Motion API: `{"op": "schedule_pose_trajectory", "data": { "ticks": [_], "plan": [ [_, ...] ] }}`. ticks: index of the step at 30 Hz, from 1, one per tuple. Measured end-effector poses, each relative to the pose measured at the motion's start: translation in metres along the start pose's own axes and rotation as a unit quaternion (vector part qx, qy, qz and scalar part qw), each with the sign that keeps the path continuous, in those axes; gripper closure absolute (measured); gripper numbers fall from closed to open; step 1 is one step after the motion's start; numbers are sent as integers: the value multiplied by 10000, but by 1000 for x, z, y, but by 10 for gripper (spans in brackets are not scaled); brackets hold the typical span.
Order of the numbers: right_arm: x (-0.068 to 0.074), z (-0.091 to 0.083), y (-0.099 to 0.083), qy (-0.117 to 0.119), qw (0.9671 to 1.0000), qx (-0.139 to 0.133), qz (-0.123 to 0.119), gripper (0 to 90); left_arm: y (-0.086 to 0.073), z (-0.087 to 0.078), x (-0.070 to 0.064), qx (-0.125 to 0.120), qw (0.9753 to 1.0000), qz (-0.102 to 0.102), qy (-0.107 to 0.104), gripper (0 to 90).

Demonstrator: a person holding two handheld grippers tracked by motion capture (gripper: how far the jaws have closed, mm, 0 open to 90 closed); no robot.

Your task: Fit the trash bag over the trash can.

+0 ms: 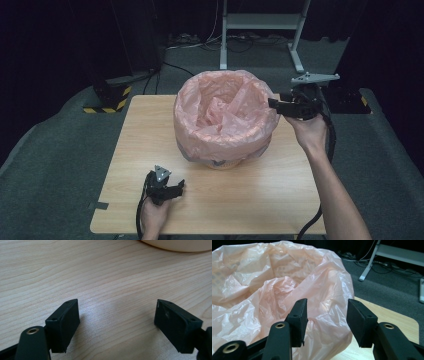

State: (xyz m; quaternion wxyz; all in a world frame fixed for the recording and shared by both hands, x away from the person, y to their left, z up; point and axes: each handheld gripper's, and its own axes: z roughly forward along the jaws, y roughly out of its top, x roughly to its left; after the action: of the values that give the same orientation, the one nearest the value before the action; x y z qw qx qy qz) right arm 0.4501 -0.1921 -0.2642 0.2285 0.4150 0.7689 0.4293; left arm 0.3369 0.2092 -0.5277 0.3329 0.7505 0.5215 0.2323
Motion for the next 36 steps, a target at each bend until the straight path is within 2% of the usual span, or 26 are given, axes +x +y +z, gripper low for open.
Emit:
{"op": "schedule_pose_trajectory", "data": {
  "ticks": [15,36],
  "plan": [
    [-6,-11,-6,-39,9999,-123,60,514,0,0,0,4,10000,-27,-12,204],
    [-19,-23,-20,-47,9992,-287,269,513,0,0,0,7,10000,-24,-12,204]
  ]
}}
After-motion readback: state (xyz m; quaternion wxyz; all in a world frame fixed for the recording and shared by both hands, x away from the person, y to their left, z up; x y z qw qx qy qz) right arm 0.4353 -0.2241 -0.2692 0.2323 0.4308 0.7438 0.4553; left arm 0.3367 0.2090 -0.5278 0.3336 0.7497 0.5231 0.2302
